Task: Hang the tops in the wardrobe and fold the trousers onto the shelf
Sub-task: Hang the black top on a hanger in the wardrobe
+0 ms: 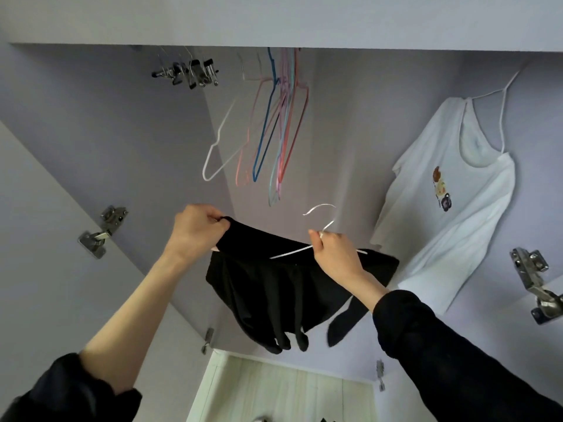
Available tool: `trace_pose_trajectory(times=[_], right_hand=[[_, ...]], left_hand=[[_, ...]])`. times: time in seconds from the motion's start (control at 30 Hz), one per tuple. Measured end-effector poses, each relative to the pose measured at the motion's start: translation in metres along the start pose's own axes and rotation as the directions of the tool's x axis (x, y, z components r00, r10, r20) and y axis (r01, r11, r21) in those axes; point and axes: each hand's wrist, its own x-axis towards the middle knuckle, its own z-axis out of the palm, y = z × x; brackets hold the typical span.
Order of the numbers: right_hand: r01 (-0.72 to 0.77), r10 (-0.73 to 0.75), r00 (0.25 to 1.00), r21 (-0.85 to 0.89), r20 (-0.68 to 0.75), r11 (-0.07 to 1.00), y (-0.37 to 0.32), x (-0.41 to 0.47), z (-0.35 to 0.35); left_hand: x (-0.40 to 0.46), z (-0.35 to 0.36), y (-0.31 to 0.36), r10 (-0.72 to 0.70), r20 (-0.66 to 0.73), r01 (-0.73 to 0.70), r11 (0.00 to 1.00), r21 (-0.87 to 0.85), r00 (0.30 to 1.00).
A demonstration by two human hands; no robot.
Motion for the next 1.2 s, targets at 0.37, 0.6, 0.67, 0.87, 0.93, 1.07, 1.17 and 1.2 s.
trace_pose_trajectory(times=[0.37, 0.6, 0.67, 0.87, 0.93, 1.07, 1.17, 1.2], right_hand=[[0.057, -0.056, 0.998, 0.017, -0.040, 0.998, -0.035, 0.013, -0.036], [0.022, -0.059, 0.989, 0.254, 0.138, 0.967, -0.001, 0.007, -0.054], [-0.005, -0.018, 0.989, 0.156, 0.145, 0.988, 0.031, 0.007, -0.061], [-0.200, 0.190, 0.966, 0.043, 0.178, 0.979, 0.080, 0.006, -0.073], [-0.206, 0.188, 0.973, 0.139, 0.131, 0.969, 0.079, 0.009, -0.075], [-0.197, 0.199, 0.980, 0.281, 0.020, 0.939, 0.077, 0.015, -0.079], [-0.157, 0.169, 0.986, 0.314, -0.011, 0.936, 0.070, 0.016, -0.083], [-0.142, 0.157, 0.987, 0.317, -0.022, 0.938, 0.070, 0.017, -0.084]], left_hand=[[-0.017, 0.039, -0.018, 0.356, 0.221, -0.407, 0.875, 0.262, 0.908], [-0.011, 0.038, -0.021, 0.429, 0.056, -0.433, 0.888, 0.157, 0.901], [-0.006, 0.030, -0.029, 0.403, 0.003, -0.399, 0.903, 0.158, 0.915], [0.003, 0.012, -0.047, 0.309, -0.072, -0.298, 0.946, 0.131, 0.948], [0.005, 0.012, -0.050, 0.286, -0.090, -0.273, 0.953, 0.131, 0.954], [0.009, 0.011, -0.053, 0.273, -0.137, -0.253, 0.956, 0.145, 0.952], [0.014, 0.011, -0.054, 0.264, -0.158, -0.241, 0.959, 0.150, 0.952], [0.015, 0.011, -0.055, 0.256, -0.163, -0.233, 0.961, 0.148, 0.953]])
